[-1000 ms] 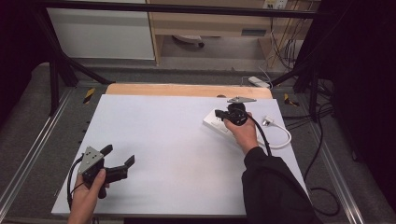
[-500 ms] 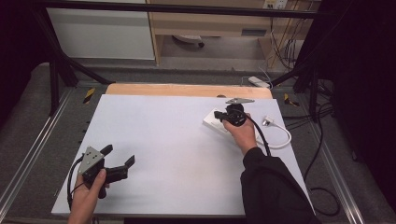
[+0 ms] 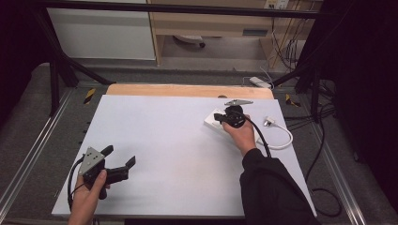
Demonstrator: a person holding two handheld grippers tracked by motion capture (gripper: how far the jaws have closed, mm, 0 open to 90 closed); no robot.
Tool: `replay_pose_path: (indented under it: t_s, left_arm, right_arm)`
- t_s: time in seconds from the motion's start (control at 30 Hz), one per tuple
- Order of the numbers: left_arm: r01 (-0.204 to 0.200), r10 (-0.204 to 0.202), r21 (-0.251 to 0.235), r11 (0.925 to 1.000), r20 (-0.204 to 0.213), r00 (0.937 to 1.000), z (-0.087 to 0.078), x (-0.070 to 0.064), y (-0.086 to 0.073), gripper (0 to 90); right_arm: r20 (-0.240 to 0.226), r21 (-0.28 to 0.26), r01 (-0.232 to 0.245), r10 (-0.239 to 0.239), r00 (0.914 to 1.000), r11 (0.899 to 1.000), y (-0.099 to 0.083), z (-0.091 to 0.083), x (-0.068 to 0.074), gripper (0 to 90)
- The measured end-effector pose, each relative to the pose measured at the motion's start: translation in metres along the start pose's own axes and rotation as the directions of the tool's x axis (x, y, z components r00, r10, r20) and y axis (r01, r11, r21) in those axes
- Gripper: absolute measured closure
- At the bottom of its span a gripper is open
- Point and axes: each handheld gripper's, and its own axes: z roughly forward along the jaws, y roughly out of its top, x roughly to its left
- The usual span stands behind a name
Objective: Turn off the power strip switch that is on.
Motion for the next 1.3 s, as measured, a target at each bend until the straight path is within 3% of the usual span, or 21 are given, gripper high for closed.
replay_pose_path:
  t_s: [1.3]
  left_arm:
    - [-0.002,0.002,-0.002,1.0,0.003,1.0,0.0,0.0,0.0,5.0]
  right_arm:
    - [0.039,0.07,-0.008,0.006,0.9992,0.998,-0.009,0.017,-0.002,90.0]
